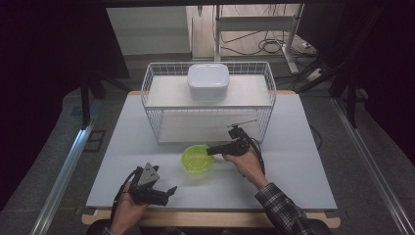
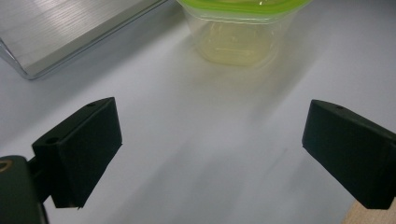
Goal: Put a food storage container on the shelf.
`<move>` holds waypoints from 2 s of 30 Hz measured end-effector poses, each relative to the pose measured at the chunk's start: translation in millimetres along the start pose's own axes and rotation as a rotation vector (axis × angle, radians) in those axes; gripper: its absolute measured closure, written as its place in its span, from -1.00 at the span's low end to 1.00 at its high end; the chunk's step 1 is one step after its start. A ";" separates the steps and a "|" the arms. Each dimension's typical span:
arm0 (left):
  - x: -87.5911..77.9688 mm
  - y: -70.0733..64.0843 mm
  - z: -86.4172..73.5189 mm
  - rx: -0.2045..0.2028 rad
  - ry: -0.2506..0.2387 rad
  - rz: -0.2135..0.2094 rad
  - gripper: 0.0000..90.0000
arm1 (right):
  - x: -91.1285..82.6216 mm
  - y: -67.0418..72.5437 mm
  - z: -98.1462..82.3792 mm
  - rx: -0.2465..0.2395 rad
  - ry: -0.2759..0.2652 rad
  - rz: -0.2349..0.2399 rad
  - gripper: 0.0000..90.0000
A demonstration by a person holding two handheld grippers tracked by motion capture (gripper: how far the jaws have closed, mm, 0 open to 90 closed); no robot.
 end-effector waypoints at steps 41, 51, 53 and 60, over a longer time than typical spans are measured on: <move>0.3 -0.4 -0.2 0.009 0.007 0.004 -0.91 | -57.9 47.9 29.0 0.009 -0.124 0.028 0.81; 0.4 -0.5 0.2 -0.002 0.002 0.000 -0.91 | -72.8 57.4 43.4 -0.008 -0.149 0.019 0.81; 0.3 -0.5 0.4 -0.006 0.000 -0.002 -0.92 | -75.9 60.0 47.0 -0.008 -0.155 0.021 0.81; 0.1 -0.6 0.8 -0.009 -0.005 -0.004 -0.93 | -86.6 67.3 59.6 -0.024 -0.176 0.019 0.81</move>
Point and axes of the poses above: each handheld gripper's, and its own axes: x roughly forward along the jaws, z roughly out of its top, y roughly to its left, the point moved 10 cm from there along x, roughly forward along the jaws, and after that the axes turned 2 degrees about -x, right-handed, at the moved point
